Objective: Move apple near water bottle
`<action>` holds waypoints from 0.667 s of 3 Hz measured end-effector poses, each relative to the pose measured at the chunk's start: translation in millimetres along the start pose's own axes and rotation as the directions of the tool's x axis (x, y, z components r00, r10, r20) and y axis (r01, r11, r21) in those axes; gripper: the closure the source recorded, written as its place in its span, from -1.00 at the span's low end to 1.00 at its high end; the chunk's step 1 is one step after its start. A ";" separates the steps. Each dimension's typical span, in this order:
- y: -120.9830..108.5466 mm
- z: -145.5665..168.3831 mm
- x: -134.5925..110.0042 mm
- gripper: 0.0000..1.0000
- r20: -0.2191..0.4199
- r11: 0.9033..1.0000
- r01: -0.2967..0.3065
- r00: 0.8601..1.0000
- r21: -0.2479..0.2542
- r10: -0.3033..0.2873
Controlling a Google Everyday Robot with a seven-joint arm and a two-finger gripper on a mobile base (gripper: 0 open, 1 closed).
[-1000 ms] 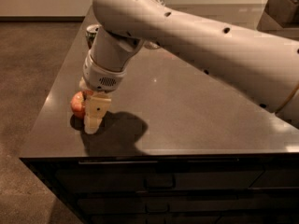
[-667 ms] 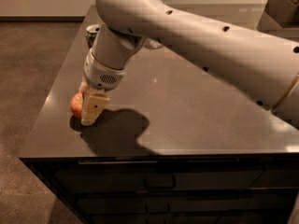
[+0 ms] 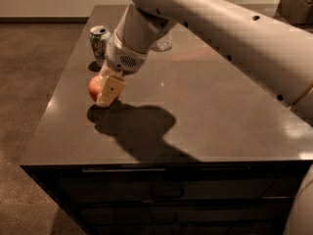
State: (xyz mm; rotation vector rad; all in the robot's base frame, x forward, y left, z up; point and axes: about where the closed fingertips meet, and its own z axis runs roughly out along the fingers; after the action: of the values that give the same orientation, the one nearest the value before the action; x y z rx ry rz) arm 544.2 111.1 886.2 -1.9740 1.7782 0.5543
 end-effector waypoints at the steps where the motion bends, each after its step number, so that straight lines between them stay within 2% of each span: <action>1: -40.6 -25.0 22.0 1.00 0.015 0.986 -0.143 0.990 0.084 0.143; 2: -81.7 -49.3 48.8 1.00 0.060 0.940 -0.296 0.955 0.169 0.290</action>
Offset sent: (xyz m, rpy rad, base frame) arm 0.1402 -0.1065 0.0291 0.0926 0.0316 -0.5706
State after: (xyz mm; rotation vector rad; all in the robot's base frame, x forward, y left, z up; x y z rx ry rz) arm 631.0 50.8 903.8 -1.5826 2.0397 0.4992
